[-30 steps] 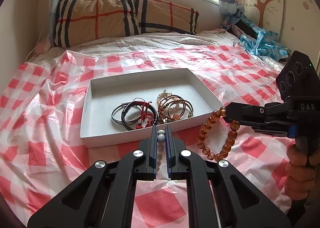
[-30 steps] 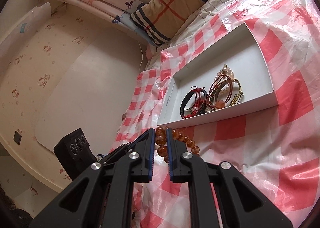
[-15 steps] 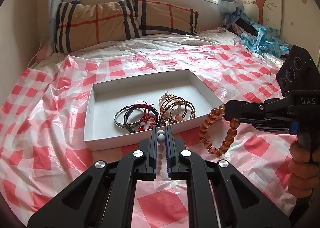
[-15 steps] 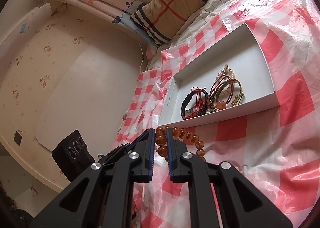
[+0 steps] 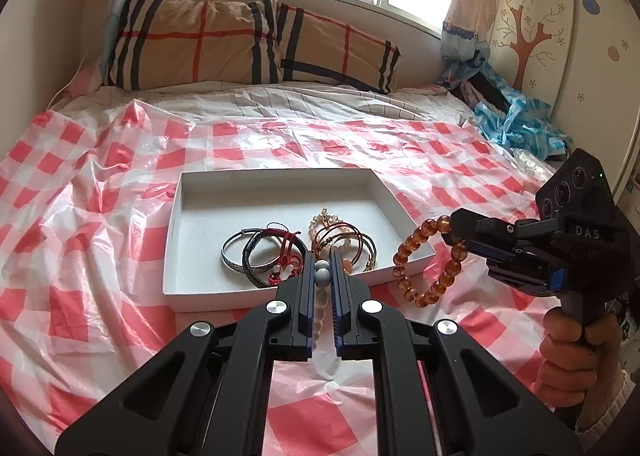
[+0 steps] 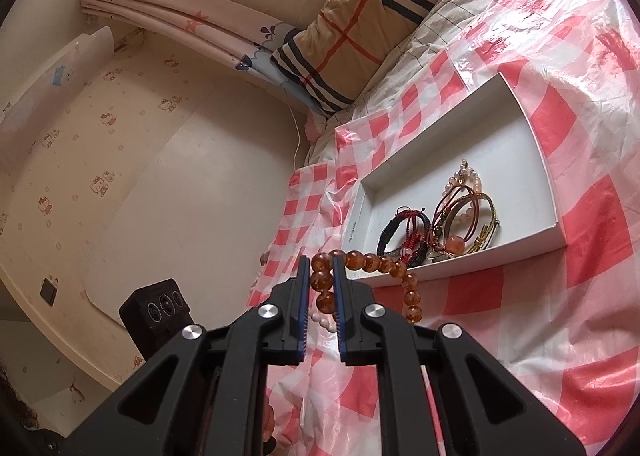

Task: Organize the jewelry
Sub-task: 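Carry the white bead bracelet over the box with the left tool while the right tool carries the amber, then open both tools over the box to drop the two bead bracelets in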

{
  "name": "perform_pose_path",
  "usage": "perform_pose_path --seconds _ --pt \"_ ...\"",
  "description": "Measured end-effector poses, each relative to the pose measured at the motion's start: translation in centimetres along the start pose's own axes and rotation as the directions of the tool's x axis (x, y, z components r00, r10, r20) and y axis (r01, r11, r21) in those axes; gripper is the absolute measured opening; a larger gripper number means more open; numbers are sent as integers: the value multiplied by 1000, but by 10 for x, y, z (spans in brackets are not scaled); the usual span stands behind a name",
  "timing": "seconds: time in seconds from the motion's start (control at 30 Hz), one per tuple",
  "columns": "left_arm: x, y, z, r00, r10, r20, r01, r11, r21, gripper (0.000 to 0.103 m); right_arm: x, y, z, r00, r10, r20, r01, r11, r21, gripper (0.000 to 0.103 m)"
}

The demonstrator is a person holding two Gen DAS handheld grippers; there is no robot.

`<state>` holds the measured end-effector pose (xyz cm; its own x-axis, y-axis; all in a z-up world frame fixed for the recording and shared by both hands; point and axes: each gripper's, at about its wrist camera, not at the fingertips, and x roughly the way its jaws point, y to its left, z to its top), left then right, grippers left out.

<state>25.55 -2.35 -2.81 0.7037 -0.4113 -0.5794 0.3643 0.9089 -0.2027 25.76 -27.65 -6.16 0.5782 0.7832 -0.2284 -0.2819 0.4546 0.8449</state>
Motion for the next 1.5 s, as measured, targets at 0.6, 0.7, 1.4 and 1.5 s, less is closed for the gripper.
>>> perform_pose_path --seconds 0.6,0.7,1.4,1.5 --pt "7 6 11 1000 -26 -3 26 999 -36 7 74 -15 -37 673 -727 -135 603 645 -470 44" --pt "6 7 8 1000 -30 1 30 999 -35 7 94 -13 -54 584 -809 -73 625 505 -595 24" --pt "18 7 20 996 -91 -18 88 990 -108 7 18 3 11 983 -186 6 185 979 -87 12" --pt "26 6 29 995 -103 -15 100 988 -118 7 21 7 19 985 -171 11 172 981 -89 12"
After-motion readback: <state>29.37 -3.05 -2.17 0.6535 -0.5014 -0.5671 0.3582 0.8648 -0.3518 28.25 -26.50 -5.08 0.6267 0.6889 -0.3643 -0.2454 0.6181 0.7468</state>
